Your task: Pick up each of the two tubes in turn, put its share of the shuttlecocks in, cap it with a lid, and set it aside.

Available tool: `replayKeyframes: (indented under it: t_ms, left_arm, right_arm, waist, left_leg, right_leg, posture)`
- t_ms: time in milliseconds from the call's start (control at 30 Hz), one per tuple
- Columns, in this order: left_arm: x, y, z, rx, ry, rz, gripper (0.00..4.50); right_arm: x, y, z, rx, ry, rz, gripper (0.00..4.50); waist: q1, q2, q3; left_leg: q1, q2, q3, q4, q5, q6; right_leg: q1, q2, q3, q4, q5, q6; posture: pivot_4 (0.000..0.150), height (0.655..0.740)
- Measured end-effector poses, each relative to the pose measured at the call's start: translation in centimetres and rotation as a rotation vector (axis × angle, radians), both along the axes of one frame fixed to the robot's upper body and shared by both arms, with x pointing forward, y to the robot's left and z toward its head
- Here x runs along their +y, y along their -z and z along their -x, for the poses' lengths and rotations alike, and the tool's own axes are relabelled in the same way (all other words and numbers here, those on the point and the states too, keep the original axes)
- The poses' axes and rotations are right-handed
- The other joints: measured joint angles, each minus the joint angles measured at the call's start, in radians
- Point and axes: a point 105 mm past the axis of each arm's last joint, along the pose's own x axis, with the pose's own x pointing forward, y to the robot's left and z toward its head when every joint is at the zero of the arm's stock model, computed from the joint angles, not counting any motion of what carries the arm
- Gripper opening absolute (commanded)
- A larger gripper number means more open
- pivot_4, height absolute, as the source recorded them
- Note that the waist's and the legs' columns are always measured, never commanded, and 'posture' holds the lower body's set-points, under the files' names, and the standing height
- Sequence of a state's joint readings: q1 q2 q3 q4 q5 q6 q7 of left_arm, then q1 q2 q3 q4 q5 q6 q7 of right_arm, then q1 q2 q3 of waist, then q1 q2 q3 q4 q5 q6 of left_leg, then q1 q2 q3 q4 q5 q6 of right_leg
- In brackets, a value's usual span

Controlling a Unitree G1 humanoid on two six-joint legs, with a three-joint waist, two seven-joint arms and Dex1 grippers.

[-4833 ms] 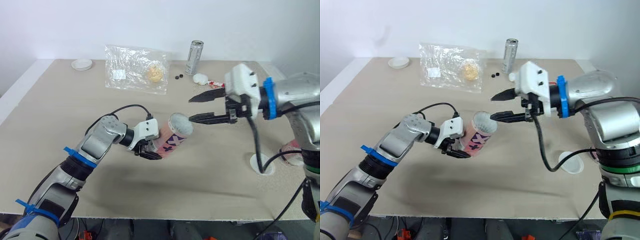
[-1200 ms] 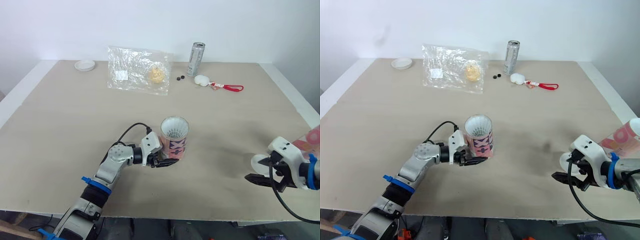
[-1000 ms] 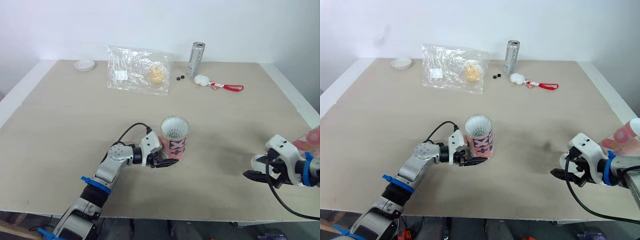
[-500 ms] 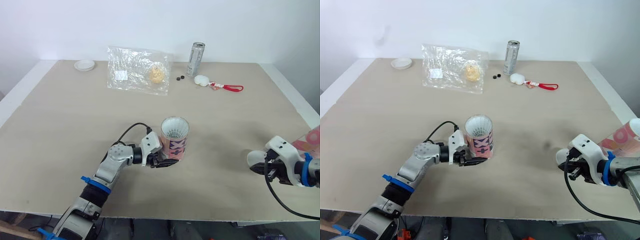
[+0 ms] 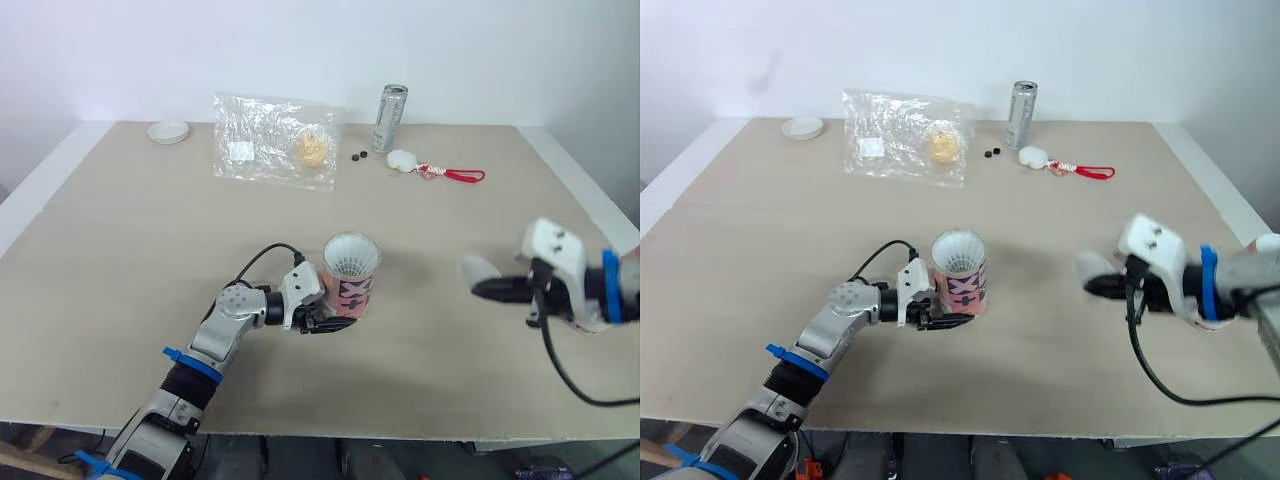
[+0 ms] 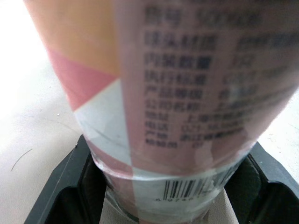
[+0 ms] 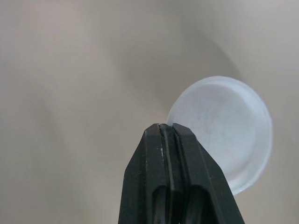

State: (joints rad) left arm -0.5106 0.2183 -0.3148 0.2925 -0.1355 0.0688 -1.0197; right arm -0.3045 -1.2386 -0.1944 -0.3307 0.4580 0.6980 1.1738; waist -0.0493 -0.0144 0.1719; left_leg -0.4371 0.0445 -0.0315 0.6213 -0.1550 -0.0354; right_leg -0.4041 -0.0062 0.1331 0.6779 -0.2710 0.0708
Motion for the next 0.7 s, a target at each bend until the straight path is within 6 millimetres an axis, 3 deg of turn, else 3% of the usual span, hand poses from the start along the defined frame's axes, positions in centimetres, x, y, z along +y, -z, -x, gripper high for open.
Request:
replayKeyframes:
  t_ms: [133, 267, 333, 500, 700]
  left_arm:
    - [-0.1, -0.2, -0.1, -0.004, 0.017, -0.005, 2.95]
    - [-0.3, -0.3, -0.3, 0.0, 0.032, -0.018, 2.95]
    - [-0.4, -0.3, -0.3, 0.003, 0.044, -0.025, 2.95]
    - [-0.4, -0.4, 0.0, 0.021, 0.079, -0.055, 2.95]
    - [-0.3, -0.5, 0.3, 0.021, 0.108, -0.084, 2.95]
  right_arm:
    - [2.7, -1.8, 0.0, -0.028, -0.162, 0.02, 0.04]
    - [6.6, -5.7, 0.9, -0.129, -0.417, 0.103, 0.04]
    - [8.2, -6.7, 1.5, -0.16, -0.523, 0.124, 0.04]
    - [10.6, -6.5, 2.2, -0.127, -0.698, 0.162, 0.04]
    - [11.4, -6.3, 2.0, -0.124, -0.771, 0.187, 0.04]
  waist:
    - [0.001, 0.0, 0.0]
    - [0.002, 0.001, 0.001]
    - [0.002, 0.0, 0.0]
    - [0.002, 0.0, 0.0]
    - [0.002, 0.001, 0.0]
  left_leg:
    - [-0.002, 0.0, 0.002, 0.0, 0.0, -0.001]
    - [-0.002, 0.0, 0.002, -0.002, 0.0, -0.001]
    - [-0.002, 0.001, 0.002, -0.003, -0.001, -0.001]
    - [-0.003, 0.001, 0.002, -0.004, -0.001, -0.002]
    - [-0.003, 0.002, 0.002, -0.005, -0.004, -0.001]
  right_leg:
    - [-0.001, -0.002, 0.001, -0.003, 0.0, 0.0]
    - [-0.001, -0.002, 0.0, -0.006, 0.001, 0.0]
    - [-0.001, -0.001, 0.0, -0.007, 0.001, 0.0]
    - [-0.001, -0.002, 0.0, -0.01, 0.001, 0.0]
    - [-0.002, -0.001, -0.001, -0.01, 0.002, 0.002]
  posture:
    - [0.15, 0.74]
    - [0.15, 0.74]
    - [0.15, 0.74]
    - [0.15, 0.74]
    - [0.15, 0.74]
